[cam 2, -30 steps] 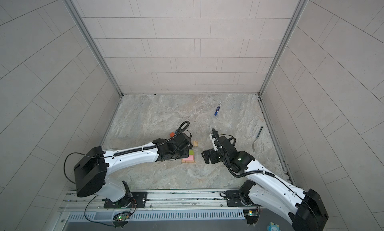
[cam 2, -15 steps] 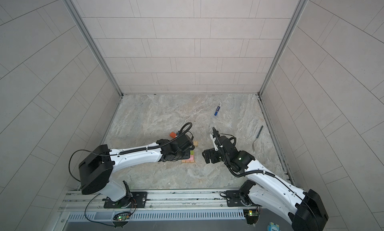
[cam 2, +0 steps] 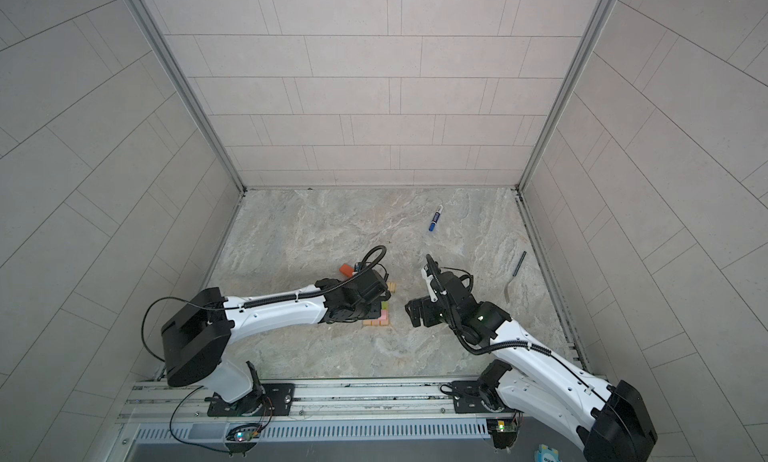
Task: Build the wood block tower
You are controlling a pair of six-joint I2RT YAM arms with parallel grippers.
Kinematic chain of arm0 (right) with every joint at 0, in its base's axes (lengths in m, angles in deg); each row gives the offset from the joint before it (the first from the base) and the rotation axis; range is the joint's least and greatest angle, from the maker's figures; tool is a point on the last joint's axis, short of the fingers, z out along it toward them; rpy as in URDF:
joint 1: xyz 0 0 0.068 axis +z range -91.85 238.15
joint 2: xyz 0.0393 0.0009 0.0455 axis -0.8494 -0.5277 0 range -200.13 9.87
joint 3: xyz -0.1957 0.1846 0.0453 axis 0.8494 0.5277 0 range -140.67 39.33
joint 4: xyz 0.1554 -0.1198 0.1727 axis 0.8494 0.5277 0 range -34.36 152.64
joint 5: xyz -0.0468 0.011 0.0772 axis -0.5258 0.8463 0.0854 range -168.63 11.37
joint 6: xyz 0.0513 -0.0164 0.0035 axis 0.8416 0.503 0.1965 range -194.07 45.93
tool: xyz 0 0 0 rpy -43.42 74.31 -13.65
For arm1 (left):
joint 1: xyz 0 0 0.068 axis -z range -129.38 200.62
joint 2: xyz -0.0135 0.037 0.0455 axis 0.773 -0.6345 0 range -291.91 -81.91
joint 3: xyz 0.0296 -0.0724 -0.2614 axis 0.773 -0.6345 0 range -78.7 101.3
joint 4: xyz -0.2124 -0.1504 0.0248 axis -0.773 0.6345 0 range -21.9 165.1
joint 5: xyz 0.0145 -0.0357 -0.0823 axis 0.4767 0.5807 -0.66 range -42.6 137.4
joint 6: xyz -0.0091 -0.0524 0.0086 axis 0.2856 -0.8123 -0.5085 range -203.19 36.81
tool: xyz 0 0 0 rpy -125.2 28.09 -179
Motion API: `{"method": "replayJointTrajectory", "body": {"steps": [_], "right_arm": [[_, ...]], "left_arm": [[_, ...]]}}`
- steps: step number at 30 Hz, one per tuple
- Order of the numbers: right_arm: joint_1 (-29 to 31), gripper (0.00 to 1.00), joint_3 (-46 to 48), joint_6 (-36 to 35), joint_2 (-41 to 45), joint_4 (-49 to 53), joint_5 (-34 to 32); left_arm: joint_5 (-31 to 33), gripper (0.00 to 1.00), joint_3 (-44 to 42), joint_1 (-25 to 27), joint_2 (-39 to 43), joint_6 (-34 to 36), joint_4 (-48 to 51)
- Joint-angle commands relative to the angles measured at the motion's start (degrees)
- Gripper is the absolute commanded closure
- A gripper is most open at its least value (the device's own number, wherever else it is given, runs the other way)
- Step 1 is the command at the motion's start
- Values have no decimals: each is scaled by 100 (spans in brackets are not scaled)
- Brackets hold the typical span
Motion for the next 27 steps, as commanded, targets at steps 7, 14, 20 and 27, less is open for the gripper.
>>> {"method": "replayJointTrajectory", "body": {"steps": [7, 14, 20, 27], "right_arm": [[-32, 1, 90, -39, 105, 156, -2], [-47, 1, 113, -31, 145, 174, -11], [-58, 1, 112, -31, 141, 174, -3], [-59, 1, 137, -20, 142, 173, 7]], "left_arm": [[38, 87, 280, 51, -181, 67, -4], [115, 87, 211, 80, -108, 37, 64], [142, 87, 191, 86, -105, 19, 82], [147, 87, 178, 95, -132, 28, 104]]}}
